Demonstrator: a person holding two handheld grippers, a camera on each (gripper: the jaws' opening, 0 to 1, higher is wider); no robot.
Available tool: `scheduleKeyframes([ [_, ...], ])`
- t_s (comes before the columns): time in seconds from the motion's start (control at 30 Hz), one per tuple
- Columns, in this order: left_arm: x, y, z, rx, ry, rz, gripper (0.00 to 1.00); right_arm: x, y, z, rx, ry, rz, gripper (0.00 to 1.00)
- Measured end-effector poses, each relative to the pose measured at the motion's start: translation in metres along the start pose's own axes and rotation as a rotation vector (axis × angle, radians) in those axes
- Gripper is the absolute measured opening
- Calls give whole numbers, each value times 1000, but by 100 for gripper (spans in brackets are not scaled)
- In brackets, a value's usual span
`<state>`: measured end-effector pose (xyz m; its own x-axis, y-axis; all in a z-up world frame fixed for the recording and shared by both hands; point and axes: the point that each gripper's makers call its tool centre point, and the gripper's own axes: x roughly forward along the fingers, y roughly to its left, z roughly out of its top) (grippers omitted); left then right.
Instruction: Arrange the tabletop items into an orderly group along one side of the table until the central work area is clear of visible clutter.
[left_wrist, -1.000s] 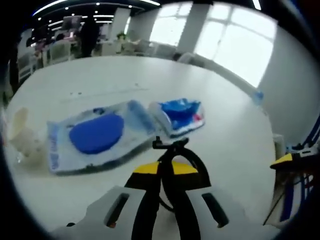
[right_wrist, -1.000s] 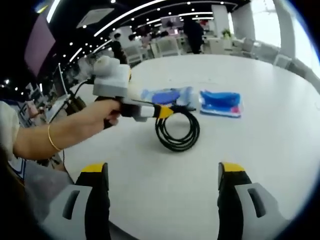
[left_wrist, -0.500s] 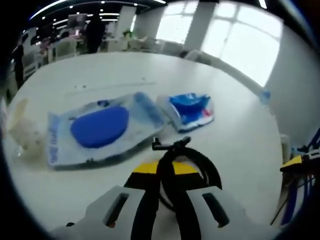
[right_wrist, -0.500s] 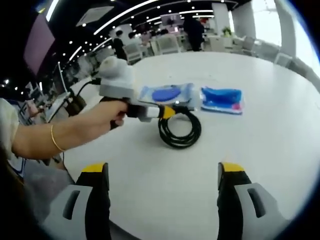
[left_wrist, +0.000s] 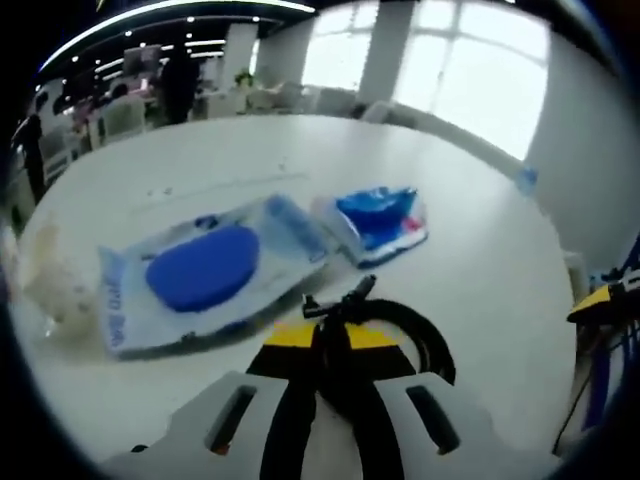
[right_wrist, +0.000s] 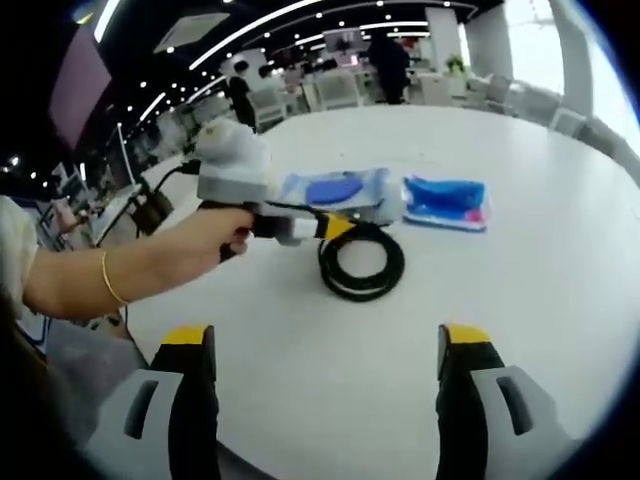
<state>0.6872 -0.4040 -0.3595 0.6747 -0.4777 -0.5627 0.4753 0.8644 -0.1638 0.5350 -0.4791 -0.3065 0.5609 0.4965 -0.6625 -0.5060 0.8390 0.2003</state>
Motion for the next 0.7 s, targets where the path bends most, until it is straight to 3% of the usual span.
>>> scheduleKeyframes([
  [0.2,-15,4,10,-2,-19,8,16,-2,5,8,-20,-5,6,92],
  [0.7,-59,15,21,18,-62,17,48,-5,26,20,-78,-17,31,99],
])
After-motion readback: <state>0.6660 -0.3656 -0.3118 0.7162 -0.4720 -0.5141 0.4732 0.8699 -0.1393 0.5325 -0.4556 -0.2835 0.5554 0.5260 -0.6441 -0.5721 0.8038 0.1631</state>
